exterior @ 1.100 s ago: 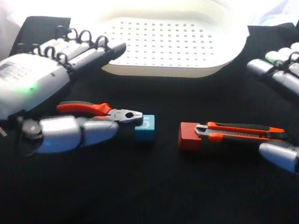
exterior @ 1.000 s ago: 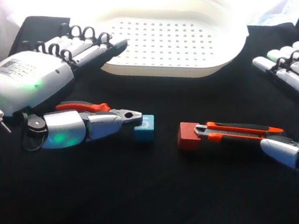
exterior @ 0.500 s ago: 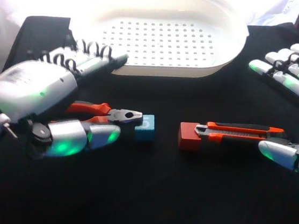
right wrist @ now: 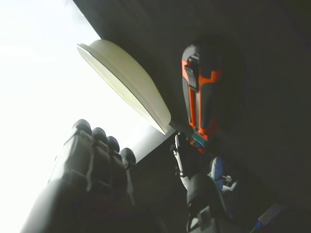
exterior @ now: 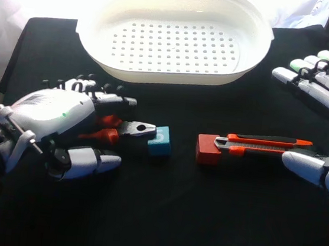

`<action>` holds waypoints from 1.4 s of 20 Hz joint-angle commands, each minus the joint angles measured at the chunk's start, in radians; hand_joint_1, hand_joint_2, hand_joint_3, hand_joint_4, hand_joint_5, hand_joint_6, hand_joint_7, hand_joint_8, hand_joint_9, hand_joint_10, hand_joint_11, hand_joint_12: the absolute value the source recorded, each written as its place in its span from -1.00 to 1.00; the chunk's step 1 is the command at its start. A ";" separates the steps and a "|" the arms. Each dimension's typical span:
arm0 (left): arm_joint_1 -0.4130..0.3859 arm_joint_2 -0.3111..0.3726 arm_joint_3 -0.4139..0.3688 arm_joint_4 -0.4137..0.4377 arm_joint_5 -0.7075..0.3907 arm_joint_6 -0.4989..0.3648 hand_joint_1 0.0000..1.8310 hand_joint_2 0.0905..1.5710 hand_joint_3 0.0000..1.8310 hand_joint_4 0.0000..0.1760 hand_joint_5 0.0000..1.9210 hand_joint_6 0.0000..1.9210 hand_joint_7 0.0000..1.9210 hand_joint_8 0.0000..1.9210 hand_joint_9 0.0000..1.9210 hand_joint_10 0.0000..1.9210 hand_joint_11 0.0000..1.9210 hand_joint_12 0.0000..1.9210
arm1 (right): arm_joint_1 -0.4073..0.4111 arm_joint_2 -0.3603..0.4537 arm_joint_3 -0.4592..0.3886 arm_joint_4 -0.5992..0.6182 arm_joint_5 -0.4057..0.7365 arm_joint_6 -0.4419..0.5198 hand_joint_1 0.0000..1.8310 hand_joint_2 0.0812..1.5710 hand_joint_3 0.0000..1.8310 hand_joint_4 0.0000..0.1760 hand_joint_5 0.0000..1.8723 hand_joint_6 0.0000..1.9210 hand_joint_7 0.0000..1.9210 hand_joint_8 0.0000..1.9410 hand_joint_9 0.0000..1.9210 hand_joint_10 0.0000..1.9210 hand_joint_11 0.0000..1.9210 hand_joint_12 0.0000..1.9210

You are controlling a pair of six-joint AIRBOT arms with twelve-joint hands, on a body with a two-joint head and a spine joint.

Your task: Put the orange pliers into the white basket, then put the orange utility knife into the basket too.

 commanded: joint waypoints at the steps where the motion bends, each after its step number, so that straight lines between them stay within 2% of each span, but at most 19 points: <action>1: -0.015 -0.010 0.007 0.015 -0.072 -0.001 0.05 0.52 -1.00 -1.00 -0.50 -0.90 -0.48 -0.85 -0.97 0.27 -1.00 0.73 | 0.009 -0.003 0.004 -0.012 0.116 -0.003 -0.73 0.62 -0.99 -0.50 -1.00 -1.00 -1.00 -1.00 -1.00 -1.00 -1.00 -1.00; 2: -0.022 -0.022 0.016 0.002 -0.060 0.008 0.10 0.55 -1.00 -1.00 -0.50 -0.74 -0.51 -0.63 -0.92 0.31 -1.00 0.76 | 0.009 -0.003 0.004 -0.012 0.116 -0.003 -0.72 0.62 -0.99 -0.53 -1.00 -1.00 -1.00 -1.00 -1.00 -1.00 -1.00 -1.00; 3: -0.025 -0.025 0.019 -0.002 -0.057 0.011 0.07 0.65 -1.00 -1.00 -0.41 0.35 -0.57 -0.21 -0.84 0.39 -1.00 0.84 | 0.009 -0.003 0.004 -0.012 0.116 -0.003 -0.69 0.62 -0.99 -0.52 -1.00 -1.00 -1.00 -1.00 -1.00 -1.00 -1.00 -1.00; 4: -0.032 -0.033 0.027 -0.014 -0.039 0.029 0.12 0.72 -0.99 -0.92 -0.45 0.71 -0.46 0.54 -0.68 0.78 -0.73 0.97 | 0.009 -0.003 0.005 -0.012 0.116 -0.003 -0.68 0.62 -0.99 -0.64 -1.00 -1.00 -1.00 -1.00 -1.00 -1.00 -1.00 -1.00; 5: -0.039 -0.040 0.032 -0.030 -0.026 0.051 0.17 0.70 -1.00 -0.97 -0.45 0.73 -0.34 0.65 -0.35 0.92 -0.29 0.99 | 0.009 -0.003 0.005 -0.012 0.116 -0.003 -0.70 0.63 -0.99 -0.70 -1.00 -1.00 -1.00 -1.00 -1.00 -1.00 -1.00 -1.00; 7: -0.048 -0.048 0.042 -0.046 -0.015 0.068 0.19 0.71 -1.00 -1.00 -0.45 0.72 -0.32 0.75 -0.01 0.99 0.12 1.00 | 0.009 -0.003 0.005 -0.012 0.116 -0.003 -0.71 0.64 -0.99 -0.51 -1.00 -1.00 -1.00 -1.00 -1.00 -1.00 -1.00 -1.00; 8: -0.053 -0.047 0.040 -0.046 -0.024 0.068 0.31 0.74 -1.00 -1.00 -0.18 0.94 0.03 0.95 0.26 1.00 0.40 1.00 | 0.009 -0.003 0.005 -0.011 0.116 -0.003 -0.71 0.64 -0.99 -0.49 -1.00 -1.00 -1.00 -1.00 -1.00 -1.00 -1.00 -1.00; 9: -0.056 -0.041 0.032 -0.035 -0.040 0.068 0.07 0.88 -0.95 -1.00 -0.06 0.99 0.20 0.99 0.39 1.00 0.52 1.00 | 0.009 -0.003 0.005 -0.011 0.116 -0.003 -0.71 0.64 -0.99 -0.61 -1.00 -1.00 -1.00 -1.00 -1.00 -1.00 -1.00 -1.00; 10: -0.058 -0.029 0.017 -0.018 -0.065 0.067 -0.16 0.97 -0.95 -1.00 0.00 1.00 0.24 1.00 0.41 1.00 0.52 1.00 | 0.009 -0.003 0.005 -0.011 0.116 -0.003 -0.71 0.65 -0.99 -0.68 -1.00 -1.00 -1.00 -1.00 -1.00 -1.00 -1.00 -1.00; 11: -0.058 -0.011 -0.007 0.005 -0.100 0.067 0.20 0.83 -1.00 -1.00 0.10 1.00 0.26 1.00 0.44 1.00 0.54 1.00 | 0.009 -0.003 0.005 -0.011 0.116 -0.003 -0.68 0.65 -0.99 -0.63 -1.00 -1.00 -1.00 -1.00 -1.00 -1.00 -1.00 -1.00; 12: -0.057 0.015 -0.036 0.034 -0.145 0.067 0.44 0.69 -1.00 -1.00 0.16 1.00 0.31 1.00 0.49 1.00 0.59 1.00 | 0.009 -0.003 0.005 -0.011 0.116 -0.003 -0.65 0.64 -1.00 -0.77 -1.00 -1.00 -1.00 -1.00 -1.00 -1.00 -1.00 -1.00; 13: -0.056 0.038 -0.060 0.057 -0.183 0.066 0.56 0.58 -1.00 -1.00 0.17 1.00 0.34 1.00 0.52 1.00 0.63 1.00 | 0.009 -0.003 0.005 -0.011 0.116 -0.003 -0.66 0.64 -1.00 -0.76 -1.00 -1.00 -1.00 -1.00 -1.00 -1.00 -1.00 -1.00; 16: -0.055 0.094 -0.103 0.132 -0.272 0.033 0.67 0.54 -1.00 -1.00 0.13 1.00 0.37 1.00 0.56 1.00 0.62 1.00 | 0.009 -0.003 0.004 -0.011 0.113 -0.003 -0.66 0.65 -1.00 -0.67 -1.00 -1.00 -1.00 -1.00 -1.00 -1.00 -1.00 -1.00; 17: -0.055 0.110 -0.111 0.154 -0.298 0.012 0.66 0.54 -1.00 -1.00 0.15 1.00 0.32 1.00 0.48 1.00 0.42 1.00 | 0.009 -0.003 0.004 -0.011 0.112 -0.003 -0.64 0.65 -1.00 -0.79 -1.00 -1.00 -1.00 -1.00 -1.00 -1.00 -1.00 -1.00; 19: -0.071 0.129 -0.108 0.179 -0.307 -0.004 0.69 0.51 -1.00 -1.00 0.16 1.00 0.31 1.00 0.50 1.00 0.45 1.00 | 0.009 -0.003 0.005 -0.010 0.109 -0.003 -0.63 0.64 -1.00 -0.63 -1.00 -1.00 -1.00 -1.00 -1.00 -1.00 -1.00 -1.00; 21: -0.145 0.126 -0.066 0.181 -0.232 -0.005 0.72 0.49 -1.00 -1.00 0.13 1.00 0.30 1.00 0.47 1.00 0.46 1.00 | 0.009 -0.003 0.005 -0.009 0.107 -0.003 -0.61 0.64 -1.00 -0.58 -1.00 -1.00 -1.00 -1.00 -1.00 -1.00 -1.00 -1.00; 22: -0.190 0.116 -0.039 0.180 -0.180 -0.005 0.69 0.50 -1.00 -1.00 0.08 1.00 0.29 1.00 0.47 1.00 0.52 1.00 | 0.009 -0.004 0.005 -0.009 0.106 -0.003 -0.62 0.64 -1.00 -0.41 -1.00 -1.00 -1.00 -1.00 -1.00 -1.00 -1.00 -1.00; 23: -0.245 0.096 -0.002 0.178 -0.127 -0.006 0.66 0.52 -1.00 -1.00 0.06 1.00 0.30 1.00 0.44 1.00 0.41 1.00 | 0.008 -0.005 0.005 -0.009 0.105 -0.003 -0.67 0.65 -1.00 -0.40 -1.00 -1.00 -1.00 -1.00 -1.00 -1.00 -1.00 -1.00; 28: -0.483 -0.043 0.202 0.182 0.161 -0.006 0.69 0.50 -1.00 -1.00 0.09 1.00 0.26 1.00 0.38 1.00 0.48 1.00 | 0.008 -0.030 0.016 -0.010 0.089 -0.003 -0.67 0.67 -0.99 -0.54 -1.00 -1.00 -1.00 -1.00 -1.00 -1.00 -1.00 -1.00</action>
